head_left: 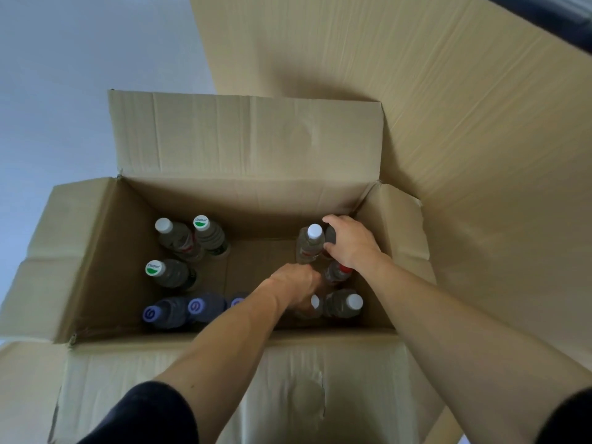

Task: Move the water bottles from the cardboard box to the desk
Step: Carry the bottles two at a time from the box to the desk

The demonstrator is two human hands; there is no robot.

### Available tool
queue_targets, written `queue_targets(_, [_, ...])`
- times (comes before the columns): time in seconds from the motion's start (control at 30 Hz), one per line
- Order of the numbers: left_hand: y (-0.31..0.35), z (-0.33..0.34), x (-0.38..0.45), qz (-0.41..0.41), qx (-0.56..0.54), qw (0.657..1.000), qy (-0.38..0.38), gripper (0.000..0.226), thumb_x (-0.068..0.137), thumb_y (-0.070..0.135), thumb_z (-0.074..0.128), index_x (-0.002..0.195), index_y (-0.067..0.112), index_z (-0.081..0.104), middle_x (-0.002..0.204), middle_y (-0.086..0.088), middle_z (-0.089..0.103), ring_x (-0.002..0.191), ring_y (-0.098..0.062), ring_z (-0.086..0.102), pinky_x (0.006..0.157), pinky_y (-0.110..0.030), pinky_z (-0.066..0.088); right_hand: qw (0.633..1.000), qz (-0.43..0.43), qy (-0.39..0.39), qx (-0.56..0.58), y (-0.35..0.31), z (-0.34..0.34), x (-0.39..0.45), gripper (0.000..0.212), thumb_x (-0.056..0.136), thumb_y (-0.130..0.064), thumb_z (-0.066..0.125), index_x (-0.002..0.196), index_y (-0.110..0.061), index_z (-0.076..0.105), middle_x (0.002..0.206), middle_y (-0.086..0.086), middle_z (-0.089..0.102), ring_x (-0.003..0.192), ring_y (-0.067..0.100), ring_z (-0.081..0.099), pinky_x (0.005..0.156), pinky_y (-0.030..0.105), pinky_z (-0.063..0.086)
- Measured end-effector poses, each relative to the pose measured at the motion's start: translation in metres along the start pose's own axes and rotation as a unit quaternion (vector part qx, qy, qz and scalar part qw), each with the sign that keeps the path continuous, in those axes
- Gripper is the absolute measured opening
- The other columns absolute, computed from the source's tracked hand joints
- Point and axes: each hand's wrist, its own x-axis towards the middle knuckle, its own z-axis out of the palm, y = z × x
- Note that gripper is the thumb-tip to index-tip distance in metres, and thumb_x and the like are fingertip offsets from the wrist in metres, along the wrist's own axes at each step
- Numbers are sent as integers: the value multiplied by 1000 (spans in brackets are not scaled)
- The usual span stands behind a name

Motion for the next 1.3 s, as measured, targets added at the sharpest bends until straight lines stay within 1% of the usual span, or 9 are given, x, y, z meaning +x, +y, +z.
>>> queue_targets(0.2, [-13, 0, -3, -43, -68, 996, 37, 34, 89, 25, 71, 121, 14, 65, 114, -9, 67, 103, -28, 66, 89, -40, 57, 1000, 3, -2, 1, 0, -2, -1, 62, 93, -25, 70, 148, -25, 42, 146, 6, 48, 133, 27, 48, 106, 42, 45])
queue_targets(0.4, [-54, -4, -21, -110, -126, 978, 127, 23, 83, 27, 76, 103, 23, 64, 106, -3, 68, 92, -23, 63, 78, -37, 54, 1000, -1, -8, -4, -2, 1, 2, 59, 94, -23, 68, 147, -26, 42, 142, 5, 51, 131, 27, 48, 103, 42, 46])
queue_targets(0.47, [-69, -6, -26, -133, -124, 972, 148, 29, 84, 29, 75, 111, 23, 66, 110, -4, 68, 97, -24, 64, 82, -40, 56, 1000, -9, -12, -5, -4, 4, 5, 57, 94, -22, 67, 146, -26, 43, 140, 4, 52, 129, 27, 49, 99, 40, 45])
queue_targets(0.57, [-90, -9, -33, -161, -107, 967, 165, 39, 87, 30, 73, 123, 19, 64, 117, -6, 67, 105, -27, 65, 86, -41, 55, 999, -18, -25, -6, -8, 11, 10, 61, 94, -18, 68, 148, -25, 42, 143, 4, 51, 131, 28, 48, 102, 40, 45])
queue_targets(0.73, [-114, 0, -40, -188, -106, 963, 163, 35, 90, 29, 69, 123, 19, 64, 120, -7, 65, 109, -29, 62, 90, -42, 54, 999, -23, -39, -6, -15, 24, 20, 71, 91, -13, 71, 153, -23, 38, 146, 7, 49, 133, 30, 49, 107, 42, 45])
queue_targets(0.8, [-118, 8, -41, -195, -128, 957, 174, 35, 90, 28, 69, 123, 19, 63, 120, -7, 61, 112, -28, 60, 92, -43, 52, 999, -21, -32, -13, -16, 30, 23, 71, 91, -12, 71, 152, -23, 39, 145, 7, 49, 131, 31, 51, 104, 41, 47])
queue_targets(0.93, [-127, 22, -37, -210, -190, 933, 221, 34, 87, 25, 70, 119, 21, 61, 114, -4, 53, 108, -28, 58, 84, -42, 51, 999, -21, -30, -28, -16, 37, 33, 63, 89, -11, 72, 146, -21, 47, 138, 7, 47, 121, 33, 57, 96, 40, 51])
queue_targets(1.1, [-140, 41, -24, -202, -280, 907, 239, 59, 73, 22, 85, 126, 18, 61, 118, -7, 57, 110, -28, 59, 93, -40, 49, 1000, -25, -14, -10, -12, 50, 42, 56, 86, -13, 76, 137, -22, 53, 133, 6, 47, 114, 33, 60, 88, 37, 51])
queue_targets(1.3, [-144, 63, -2, -230, -324, 887, 236, 78, 67, 31, 91, 134, 25, 54, 129, -4, 59, 118, -27, 58, 95, -39, 49, 998, -44, -29, 39, -6, 65, 55, 63, 79, -16, 83, 131, -24, 49, 134, 3, 58, 123, 29, 57, 96, 41, 49])
